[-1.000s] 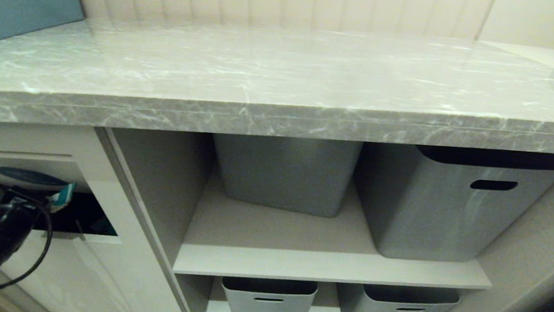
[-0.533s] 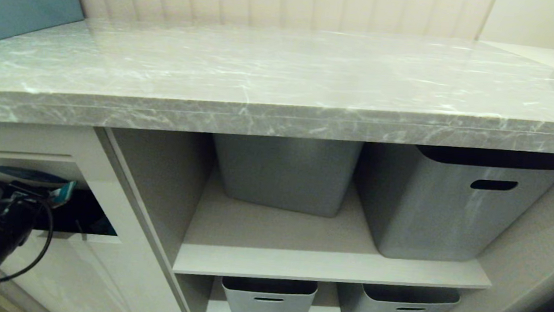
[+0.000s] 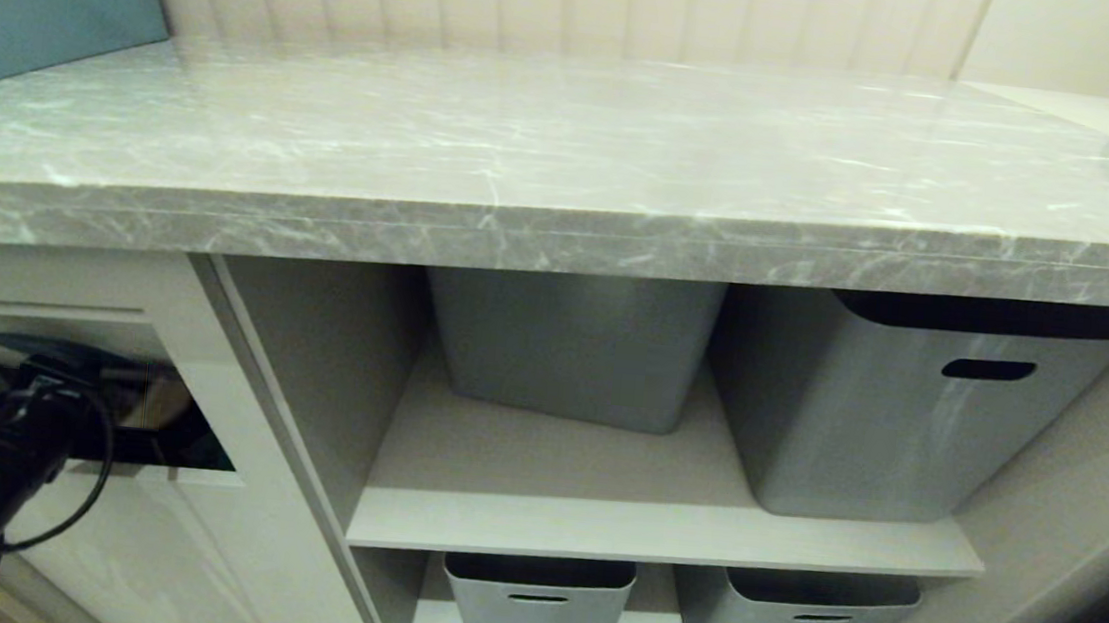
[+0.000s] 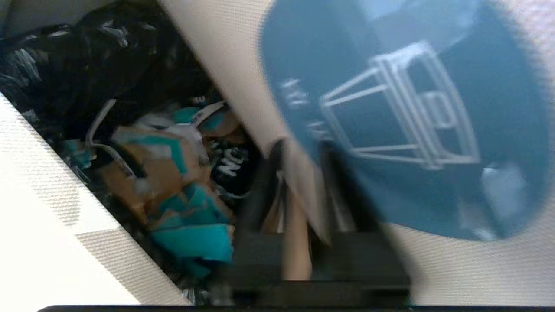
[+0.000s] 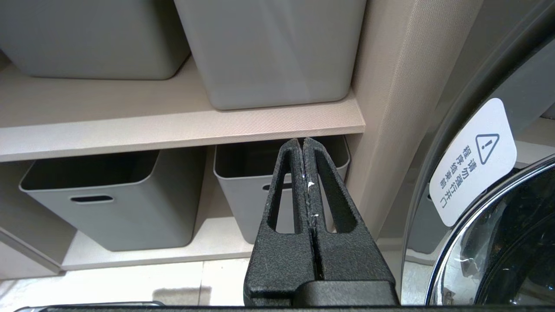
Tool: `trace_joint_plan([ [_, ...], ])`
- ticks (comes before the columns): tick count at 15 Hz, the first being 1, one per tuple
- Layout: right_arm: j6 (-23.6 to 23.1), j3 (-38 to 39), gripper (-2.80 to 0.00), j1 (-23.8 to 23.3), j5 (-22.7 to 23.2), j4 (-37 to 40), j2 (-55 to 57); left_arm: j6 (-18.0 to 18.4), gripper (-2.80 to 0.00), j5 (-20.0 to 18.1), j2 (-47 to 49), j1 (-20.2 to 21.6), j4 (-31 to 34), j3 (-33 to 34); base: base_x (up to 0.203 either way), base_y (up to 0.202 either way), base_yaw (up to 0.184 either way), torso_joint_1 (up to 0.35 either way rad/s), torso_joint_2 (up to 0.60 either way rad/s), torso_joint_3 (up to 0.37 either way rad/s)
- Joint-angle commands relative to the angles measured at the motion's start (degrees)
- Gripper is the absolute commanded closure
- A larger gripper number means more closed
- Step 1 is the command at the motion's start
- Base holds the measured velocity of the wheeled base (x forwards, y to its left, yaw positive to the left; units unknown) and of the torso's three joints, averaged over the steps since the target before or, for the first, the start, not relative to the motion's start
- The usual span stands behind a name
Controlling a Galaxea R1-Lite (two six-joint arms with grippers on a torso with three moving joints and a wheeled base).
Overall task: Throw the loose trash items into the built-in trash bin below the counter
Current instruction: Put the garbage in the trash can
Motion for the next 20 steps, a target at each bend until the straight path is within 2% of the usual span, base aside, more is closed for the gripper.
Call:
trace_joint_plan([
  [1, -0.02, 0.09, 0.00, 0.00, 0.04, -0.02, 0.09, -0.26, -2.80, 0.15, 0.33, -0.03, -0.61, -0.61, 0.000, 0.000, 0.000, 0.000, 0.00, 0.000],
  [8, 0.07, 0.09, 0.00, 0.00, 0.04, -0.02, 0.09, -0.26, -2.80, 1.85, 0.52, -0.03, -0.69, -0.35, 0.000, 0.000, 0.000, 0.000, 0.00, 0.000],
  [11, -0.02, 0.09, 0.00, 0.00, -0.05, -0.02, 0.09, -0.25, -2.80, 6.10, -1.19, 0.28, -0.67, 1.70, 0.000, 0.000, 0.000, 0.000, 0.00, 0.000],
  [13, -0.02, 0.09, 0.00, 0.00, -0.05, -0.02, 0.09, -0.19, -2.80, 9.72, -4.15, 1.04, -0.69, 4.18, 0.000, 0.000, 0.000, 0.000, 0.00, 0.000],
  [17, 0.07, 0.09, 0.00, 0.00, 0.04, -0.02, 0.09, 0.16, -2.80, 10.53, -12.20, 3.73, -0.61, 13.89, 0.000, 0.000, 0.000, 0.000, 0.00, 0.000],
  [18, 0.07, 0.09, 0.00, 0.00, 0.04, -0.02, 0.09, 0.17, 0.00, 10.59, -14.72, 3.93, -0.63, 16.47, 0.000, 0.000, 0.000, 0.000, 0.00, 0.000],
  [20, 0.07, 0.09, 0.00, 0.00, 0.04, -0.02, 0.09, 0.55, 0.00, 10.58, -20.24, 4.43, -0.42, 17.43, 0.000, 0.000, 0.000, 0.000, 0.00, 0.000],
])
